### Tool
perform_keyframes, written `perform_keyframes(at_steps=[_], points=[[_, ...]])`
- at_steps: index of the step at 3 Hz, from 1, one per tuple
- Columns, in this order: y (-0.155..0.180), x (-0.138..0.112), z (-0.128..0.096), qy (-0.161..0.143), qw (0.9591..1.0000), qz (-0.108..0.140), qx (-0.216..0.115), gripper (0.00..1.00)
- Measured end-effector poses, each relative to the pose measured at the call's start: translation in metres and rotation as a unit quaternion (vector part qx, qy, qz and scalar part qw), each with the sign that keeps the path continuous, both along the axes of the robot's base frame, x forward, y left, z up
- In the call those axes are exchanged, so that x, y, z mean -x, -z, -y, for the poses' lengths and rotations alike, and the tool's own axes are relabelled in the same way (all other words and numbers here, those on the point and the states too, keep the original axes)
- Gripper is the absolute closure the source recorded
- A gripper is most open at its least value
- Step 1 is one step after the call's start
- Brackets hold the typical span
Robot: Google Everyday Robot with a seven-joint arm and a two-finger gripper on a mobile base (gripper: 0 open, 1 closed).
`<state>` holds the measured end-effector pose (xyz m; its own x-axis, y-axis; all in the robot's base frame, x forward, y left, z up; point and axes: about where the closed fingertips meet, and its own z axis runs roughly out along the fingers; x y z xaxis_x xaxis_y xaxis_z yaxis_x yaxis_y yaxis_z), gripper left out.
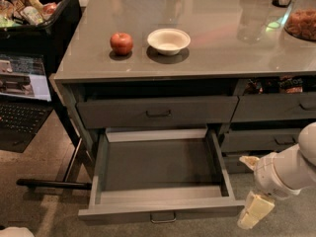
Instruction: Close middle drawer
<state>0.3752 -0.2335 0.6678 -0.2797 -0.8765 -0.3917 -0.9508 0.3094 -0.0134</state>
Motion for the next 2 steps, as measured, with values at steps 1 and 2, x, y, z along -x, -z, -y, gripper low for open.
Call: perform_keyframes(at_steps=[1, 2], points=[[0.043, 0.012, 0.001, 0.010, 0.9990, -0.039, -0.018, 0.19], [0.079, 0.022, 0.002, 0.021, 0.9970, -0.068, -0.032, 0.42]])
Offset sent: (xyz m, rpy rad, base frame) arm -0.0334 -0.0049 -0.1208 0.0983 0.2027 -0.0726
